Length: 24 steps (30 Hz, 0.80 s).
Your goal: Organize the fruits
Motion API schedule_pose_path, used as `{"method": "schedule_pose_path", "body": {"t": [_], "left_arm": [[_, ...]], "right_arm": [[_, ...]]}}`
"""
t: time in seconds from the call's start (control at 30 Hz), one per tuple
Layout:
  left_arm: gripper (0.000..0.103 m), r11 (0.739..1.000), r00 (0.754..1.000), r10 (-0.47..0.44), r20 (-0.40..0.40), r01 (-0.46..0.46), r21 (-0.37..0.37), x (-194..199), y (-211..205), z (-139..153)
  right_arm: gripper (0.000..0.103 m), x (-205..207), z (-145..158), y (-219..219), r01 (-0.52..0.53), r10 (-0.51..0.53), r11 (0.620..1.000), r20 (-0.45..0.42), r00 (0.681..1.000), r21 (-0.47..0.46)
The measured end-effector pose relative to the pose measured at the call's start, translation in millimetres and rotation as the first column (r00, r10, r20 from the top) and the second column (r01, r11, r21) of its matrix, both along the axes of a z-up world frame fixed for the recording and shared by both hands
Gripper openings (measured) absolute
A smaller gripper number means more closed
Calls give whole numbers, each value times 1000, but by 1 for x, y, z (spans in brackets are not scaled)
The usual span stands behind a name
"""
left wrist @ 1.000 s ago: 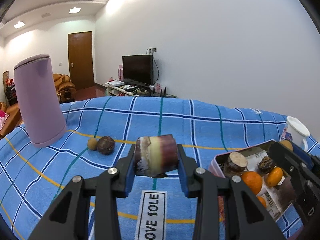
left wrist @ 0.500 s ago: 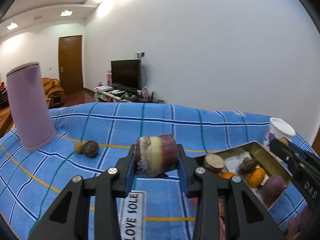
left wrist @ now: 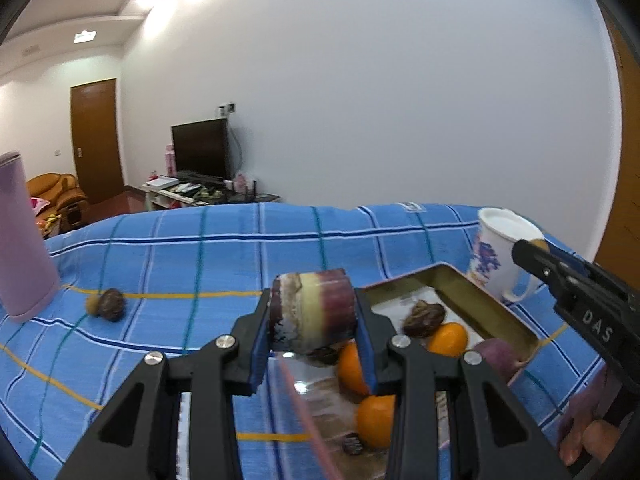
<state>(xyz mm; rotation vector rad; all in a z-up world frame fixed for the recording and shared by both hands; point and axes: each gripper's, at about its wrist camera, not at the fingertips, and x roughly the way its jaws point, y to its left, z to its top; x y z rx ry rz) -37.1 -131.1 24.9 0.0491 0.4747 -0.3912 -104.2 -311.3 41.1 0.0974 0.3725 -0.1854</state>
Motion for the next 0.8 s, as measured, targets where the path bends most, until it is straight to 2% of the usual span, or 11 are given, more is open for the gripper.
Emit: {"method": "schedule_pose_path", "body": {"t": [0.27,0.37,0.53,0.8], "left_arm": [[39,997,997,-72,-26,73,24,-6,-40,-6],[39,994,993,-103,-59,104,21,-6,-52,-10],[39,993,991,-104,-80,108,50,-3,-59,-16],[39,994,990,-84,-117,92,62,3,-57,-21]], "right_arm": [[32,11,-9,-3,-37,35,999,-70,997,-28],[32,14,-12,-4,-45,43,999,-91,995,-19],[32,23,-20,-5,-59,57,998,-129,990,-11],[32,35,-30,6,-89,78,995,-198,977,-49]]}}
